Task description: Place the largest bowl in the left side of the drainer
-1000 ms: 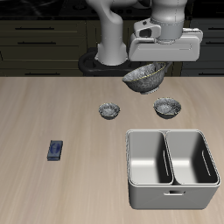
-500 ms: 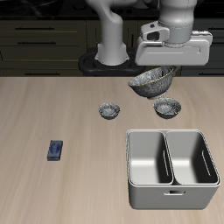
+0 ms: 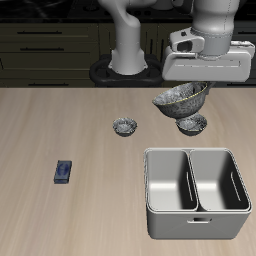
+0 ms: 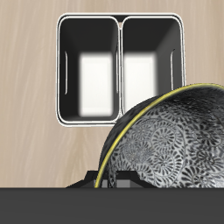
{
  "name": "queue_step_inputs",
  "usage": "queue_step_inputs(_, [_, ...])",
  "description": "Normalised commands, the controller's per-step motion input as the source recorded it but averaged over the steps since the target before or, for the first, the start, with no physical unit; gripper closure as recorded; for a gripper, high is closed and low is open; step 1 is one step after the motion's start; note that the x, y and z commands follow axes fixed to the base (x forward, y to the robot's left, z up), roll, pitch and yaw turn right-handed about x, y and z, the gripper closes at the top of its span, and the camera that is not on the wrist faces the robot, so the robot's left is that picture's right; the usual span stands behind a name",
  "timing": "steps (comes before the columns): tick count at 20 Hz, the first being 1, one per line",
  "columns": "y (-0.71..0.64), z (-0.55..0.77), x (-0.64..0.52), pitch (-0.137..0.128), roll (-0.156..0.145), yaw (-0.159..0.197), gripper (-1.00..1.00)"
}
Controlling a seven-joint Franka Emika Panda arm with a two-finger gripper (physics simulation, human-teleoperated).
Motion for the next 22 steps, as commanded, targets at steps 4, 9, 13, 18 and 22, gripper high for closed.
queue_step_inputs(4, [0.24,0.09,0.20,0.005,0.001,0.003,1.00])
queue_step_inputs(9, [0.20,0.09,0.18,-0.002,-0.008,0.004,1.00])
queue_step_inputs(13, [0.14,0.13,0.13,-0.008,0.000,0.001,1.00])
queue_step_inputs(18, [0.21,0.13,0.13,-0.009,0.000,0.007,1.00])
queue_step_inputs(22, [0.20,0.06,0.14,0.002,0.012,-0.002,1.00])
